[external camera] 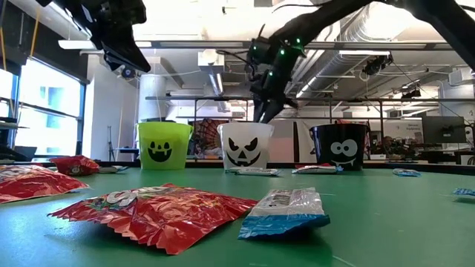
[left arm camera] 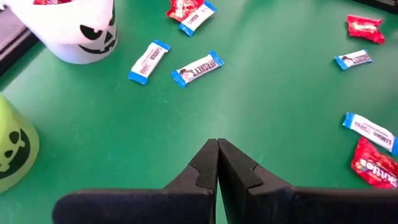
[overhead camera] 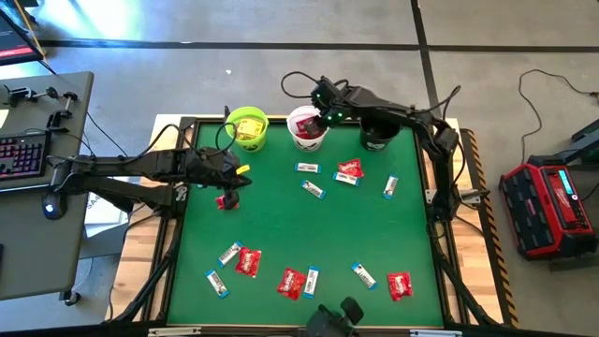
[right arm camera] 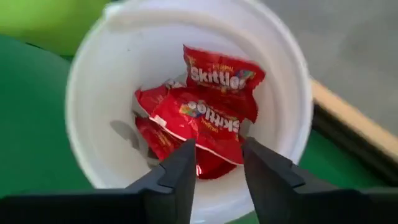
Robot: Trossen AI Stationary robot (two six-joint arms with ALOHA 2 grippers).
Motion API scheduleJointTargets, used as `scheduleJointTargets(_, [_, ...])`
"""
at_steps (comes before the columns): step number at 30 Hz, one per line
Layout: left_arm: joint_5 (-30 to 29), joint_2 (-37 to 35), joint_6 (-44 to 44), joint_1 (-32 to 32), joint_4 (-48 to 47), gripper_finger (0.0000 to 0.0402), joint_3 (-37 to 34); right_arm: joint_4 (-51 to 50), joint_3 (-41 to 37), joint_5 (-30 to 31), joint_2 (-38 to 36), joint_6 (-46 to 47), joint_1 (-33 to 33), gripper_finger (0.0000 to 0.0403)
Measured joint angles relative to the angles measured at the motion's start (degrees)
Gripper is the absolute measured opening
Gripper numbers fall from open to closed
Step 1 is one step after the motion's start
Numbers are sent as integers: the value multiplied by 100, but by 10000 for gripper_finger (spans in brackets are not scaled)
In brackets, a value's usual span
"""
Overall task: Sort candy by brand, put in halloween buckets
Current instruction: Put the red candy into the white bucket
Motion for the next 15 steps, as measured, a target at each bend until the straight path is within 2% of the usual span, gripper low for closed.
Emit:
scheduleJointTargets(4, [23, 0, 3, 0, -120, 0, 0, -295, 408, 89, -35, -297, 204, 101])
scheduleJointTargets(10, [188, 2, -55, -2, -386, 0, 0, -337, 550, 239, -132, -399, 568, 10])
scheduleJointTargets(15, [188, 0, -143, -2, -537, 0, 0, -335, 369, 338, -133, -233, 980, 16])
